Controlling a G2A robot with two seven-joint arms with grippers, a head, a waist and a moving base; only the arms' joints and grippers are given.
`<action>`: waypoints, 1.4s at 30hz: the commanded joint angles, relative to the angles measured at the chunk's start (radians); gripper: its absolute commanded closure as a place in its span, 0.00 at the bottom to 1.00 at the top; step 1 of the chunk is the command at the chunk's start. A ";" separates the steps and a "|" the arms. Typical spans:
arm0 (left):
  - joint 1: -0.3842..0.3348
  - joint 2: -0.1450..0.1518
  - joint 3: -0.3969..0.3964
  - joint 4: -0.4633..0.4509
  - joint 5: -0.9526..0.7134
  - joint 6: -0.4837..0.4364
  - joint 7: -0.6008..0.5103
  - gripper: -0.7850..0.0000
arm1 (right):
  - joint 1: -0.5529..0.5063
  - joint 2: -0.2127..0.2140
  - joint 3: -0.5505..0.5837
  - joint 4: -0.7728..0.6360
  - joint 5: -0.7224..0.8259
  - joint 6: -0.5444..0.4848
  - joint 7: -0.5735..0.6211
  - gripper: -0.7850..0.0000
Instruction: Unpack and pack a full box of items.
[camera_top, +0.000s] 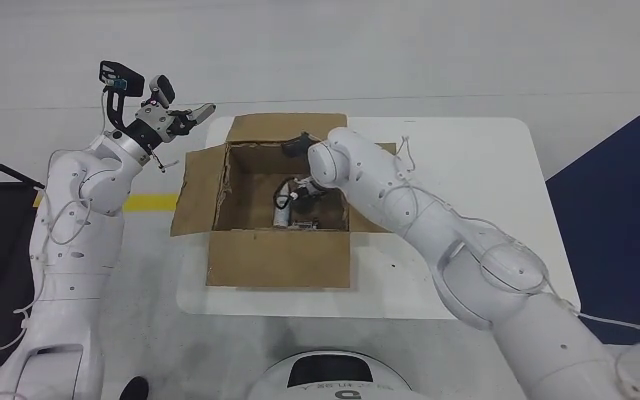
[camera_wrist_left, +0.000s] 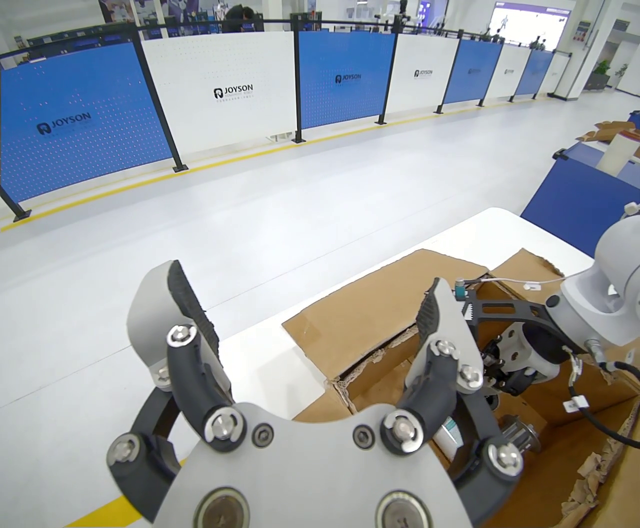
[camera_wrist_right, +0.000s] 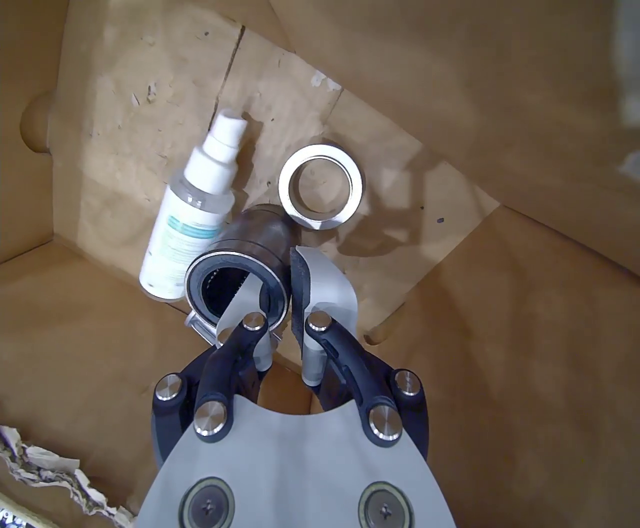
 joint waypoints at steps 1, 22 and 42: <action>0.000 0.000 0.000 0.000 0.000 0.000 0.000 0.00 | 0.005 0.001 0.016 -0.012 0.004 0.002 -0.017 1.00; 0.000 0.000 0.000 0.000 0.000 0.000 0.000 0.00 | -0.669 0.330 0.714 -1.312 -0.630 0.281 -0.112 1.00; 0.000 0.000 0.000 0.000 0.000 0.000 0.000 0.00 | -1.064 0.372 1.243 -1.225 -0.689 0.458 0.091 1.00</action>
